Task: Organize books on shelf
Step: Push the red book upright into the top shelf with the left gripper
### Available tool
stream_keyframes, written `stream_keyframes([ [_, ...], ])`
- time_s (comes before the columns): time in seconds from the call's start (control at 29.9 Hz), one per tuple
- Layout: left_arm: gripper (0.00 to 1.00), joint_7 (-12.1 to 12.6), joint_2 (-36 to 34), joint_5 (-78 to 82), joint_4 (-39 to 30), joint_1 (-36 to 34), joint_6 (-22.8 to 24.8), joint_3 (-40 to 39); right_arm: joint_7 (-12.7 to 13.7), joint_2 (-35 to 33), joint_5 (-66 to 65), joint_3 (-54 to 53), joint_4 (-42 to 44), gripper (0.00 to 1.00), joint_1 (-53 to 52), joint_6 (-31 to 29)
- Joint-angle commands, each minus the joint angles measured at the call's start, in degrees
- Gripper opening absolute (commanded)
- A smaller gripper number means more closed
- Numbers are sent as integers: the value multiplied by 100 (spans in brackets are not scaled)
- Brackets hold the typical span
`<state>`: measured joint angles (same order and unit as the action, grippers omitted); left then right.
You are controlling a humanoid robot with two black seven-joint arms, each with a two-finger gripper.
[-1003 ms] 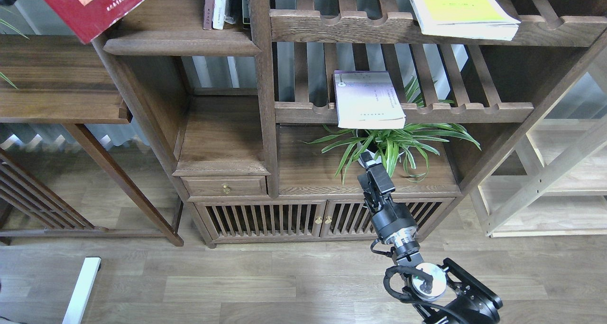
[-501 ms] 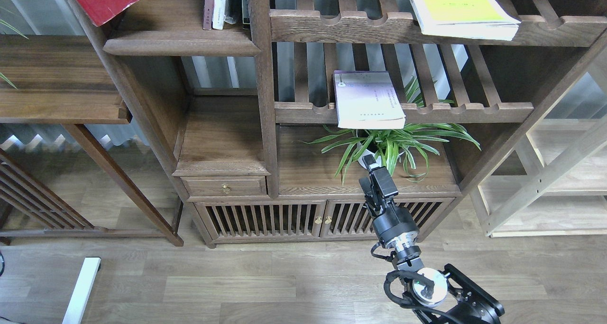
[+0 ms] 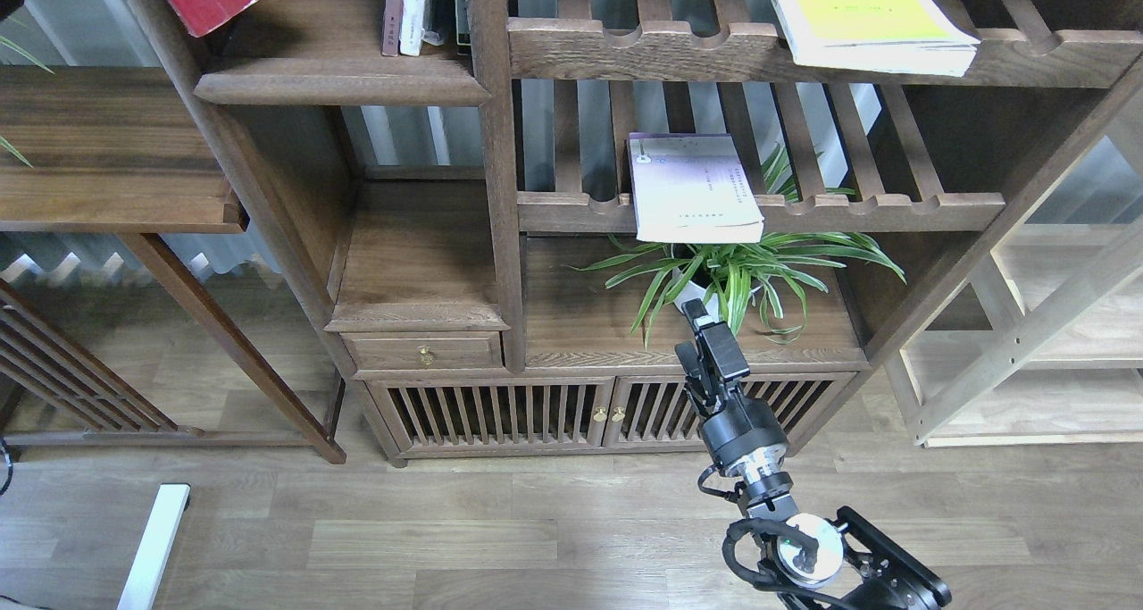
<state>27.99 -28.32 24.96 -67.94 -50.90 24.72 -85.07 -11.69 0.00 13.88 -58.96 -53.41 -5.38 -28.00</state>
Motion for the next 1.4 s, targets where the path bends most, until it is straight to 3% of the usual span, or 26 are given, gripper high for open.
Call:
stream_keyframes([
  [0.0,0,1,20,0,201,-236,-169,280,0,0,0,-2,-3,99,19,0],
  [0.3,0,1,73,0,571,-816,-600,931,0,0,0,-19,-3,99,28,0],
  [0.7,0,1,275,9,904,-974,-864,1414,0,0,9,-19,-12,99,45,0],
  [0.87,0,1,327,17,1221,-1282,-890,1766,0,0,18,-19,-12,99,45,0],
  [1.37,2,1,574,0,1661,-1335,-882,2004,-8,0,18,-46,-12,99,98,0],
])
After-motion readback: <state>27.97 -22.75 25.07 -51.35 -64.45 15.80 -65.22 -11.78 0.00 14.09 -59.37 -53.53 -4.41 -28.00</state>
